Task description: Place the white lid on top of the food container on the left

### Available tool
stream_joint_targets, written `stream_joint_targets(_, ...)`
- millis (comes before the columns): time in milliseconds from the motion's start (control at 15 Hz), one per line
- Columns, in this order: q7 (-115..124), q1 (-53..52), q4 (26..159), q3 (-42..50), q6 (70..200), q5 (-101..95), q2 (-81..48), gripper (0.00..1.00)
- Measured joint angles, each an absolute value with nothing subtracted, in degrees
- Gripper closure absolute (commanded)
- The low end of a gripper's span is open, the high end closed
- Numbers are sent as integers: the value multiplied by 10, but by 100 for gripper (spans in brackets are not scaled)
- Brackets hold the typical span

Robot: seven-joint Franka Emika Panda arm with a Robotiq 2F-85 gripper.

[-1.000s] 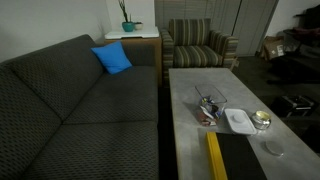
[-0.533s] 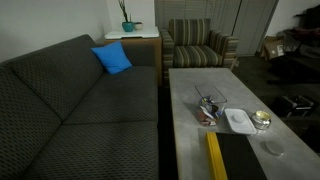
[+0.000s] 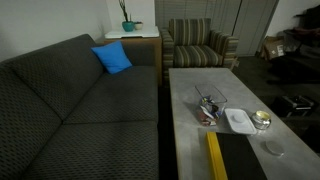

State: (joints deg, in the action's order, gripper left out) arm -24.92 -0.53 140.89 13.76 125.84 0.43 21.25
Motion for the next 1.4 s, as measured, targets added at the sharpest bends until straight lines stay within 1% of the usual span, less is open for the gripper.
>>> stream_joint_targets(200, -249, -3, 1408, 137, 1258, 4, 215, 0)
stream_joint_targets(333, -246, 5, 1409, 137, 1279, 4, 239, 0)
stream_joint_targets(533, -226, 10, 1420, 137, 1348, 6, 279, 0)
stream_joint_targets(667, -211, 5, 1435, 134, 1402, 15, 280, 0)
stream_joint_targets(1067, -202, -40, 1472, 131, 1514, 82, 192, 0)
stream_joint_targets(1400, -218, -65, 1471, 125, 1524, 113, 119, 0)
